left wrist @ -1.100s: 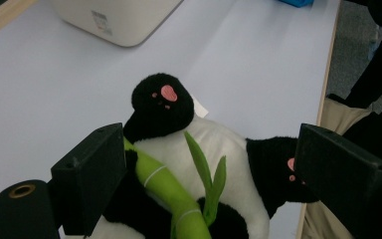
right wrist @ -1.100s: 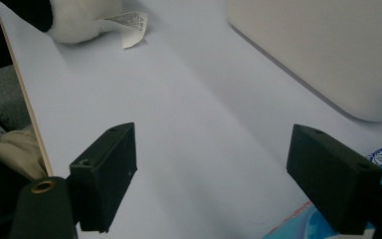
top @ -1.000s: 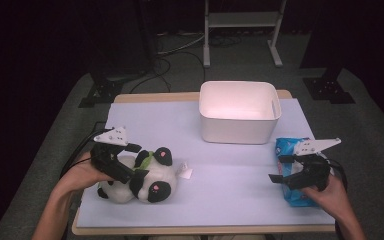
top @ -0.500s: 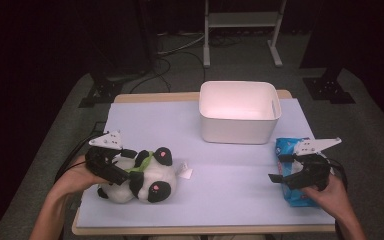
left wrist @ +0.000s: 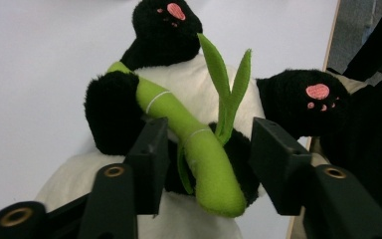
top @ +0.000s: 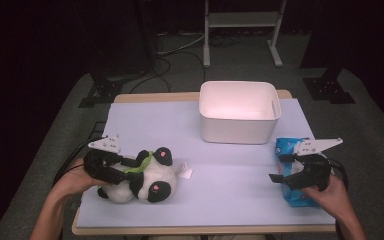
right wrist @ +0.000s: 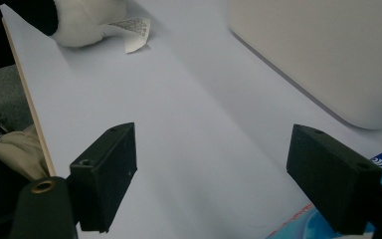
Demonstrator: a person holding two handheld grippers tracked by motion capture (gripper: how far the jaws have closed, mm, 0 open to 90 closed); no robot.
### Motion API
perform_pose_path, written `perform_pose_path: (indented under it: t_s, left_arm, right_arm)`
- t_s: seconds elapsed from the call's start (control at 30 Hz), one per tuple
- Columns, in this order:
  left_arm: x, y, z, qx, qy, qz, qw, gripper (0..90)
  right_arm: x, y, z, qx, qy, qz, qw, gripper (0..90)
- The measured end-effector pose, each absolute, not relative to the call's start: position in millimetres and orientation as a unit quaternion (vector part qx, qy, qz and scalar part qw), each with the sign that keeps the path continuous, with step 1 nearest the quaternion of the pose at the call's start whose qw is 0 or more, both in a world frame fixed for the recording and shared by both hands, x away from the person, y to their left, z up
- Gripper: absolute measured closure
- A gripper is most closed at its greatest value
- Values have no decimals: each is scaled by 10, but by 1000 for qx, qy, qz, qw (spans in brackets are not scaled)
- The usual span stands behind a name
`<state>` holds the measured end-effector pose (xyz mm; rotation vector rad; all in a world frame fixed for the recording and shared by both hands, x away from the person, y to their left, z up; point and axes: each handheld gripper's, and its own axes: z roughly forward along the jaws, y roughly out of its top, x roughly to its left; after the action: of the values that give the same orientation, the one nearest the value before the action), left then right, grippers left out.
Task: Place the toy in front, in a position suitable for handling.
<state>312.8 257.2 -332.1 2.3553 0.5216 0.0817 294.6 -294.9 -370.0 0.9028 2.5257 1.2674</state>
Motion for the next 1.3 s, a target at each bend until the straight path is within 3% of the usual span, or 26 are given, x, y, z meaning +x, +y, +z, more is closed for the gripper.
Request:
perform_pose_path:
  t_s: [0.37, 1.3]
  left_arm:
    - [3145, 2606, -3378, 909, 207, 22, 362, 732]
    - [3203, 2508, -3203, 904, 228, 50, 358, 760]
  right_arm:
    - [2942, -3019, -3699, 310, 842, 431, 91, 187]
    - [2986, -3066, -3786, 319, 842, 427, 83, 187]
